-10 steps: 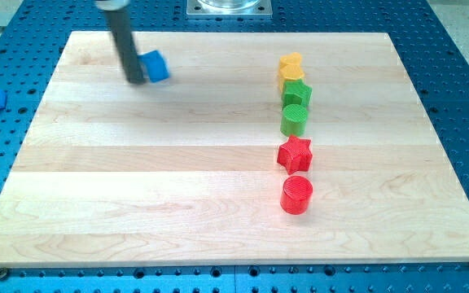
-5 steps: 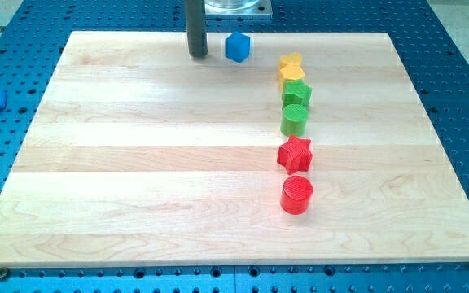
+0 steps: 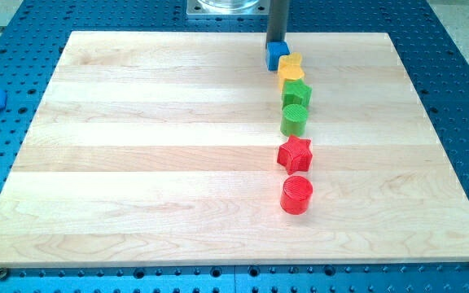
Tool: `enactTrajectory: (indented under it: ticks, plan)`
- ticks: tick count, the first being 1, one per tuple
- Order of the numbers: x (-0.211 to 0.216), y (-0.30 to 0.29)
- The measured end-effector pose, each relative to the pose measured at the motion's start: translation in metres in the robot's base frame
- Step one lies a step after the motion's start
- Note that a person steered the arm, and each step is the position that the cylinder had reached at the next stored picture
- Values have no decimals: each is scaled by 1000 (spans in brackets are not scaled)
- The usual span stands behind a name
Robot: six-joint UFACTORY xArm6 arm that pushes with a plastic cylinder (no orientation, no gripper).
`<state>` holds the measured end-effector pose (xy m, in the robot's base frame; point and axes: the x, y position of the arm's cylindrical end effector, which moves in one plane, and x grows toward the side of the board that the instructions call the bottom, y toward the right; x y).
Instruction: Move the blue cube to the top of the yellow heart
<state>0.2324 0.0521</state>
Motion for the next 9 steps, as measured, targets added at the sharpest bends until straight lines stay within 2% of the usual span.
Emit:
enactTrajectory:
  ticks: [1,3,9]
  plan:
    - [9,-50]
    - [54,-30]
    - [32,15]
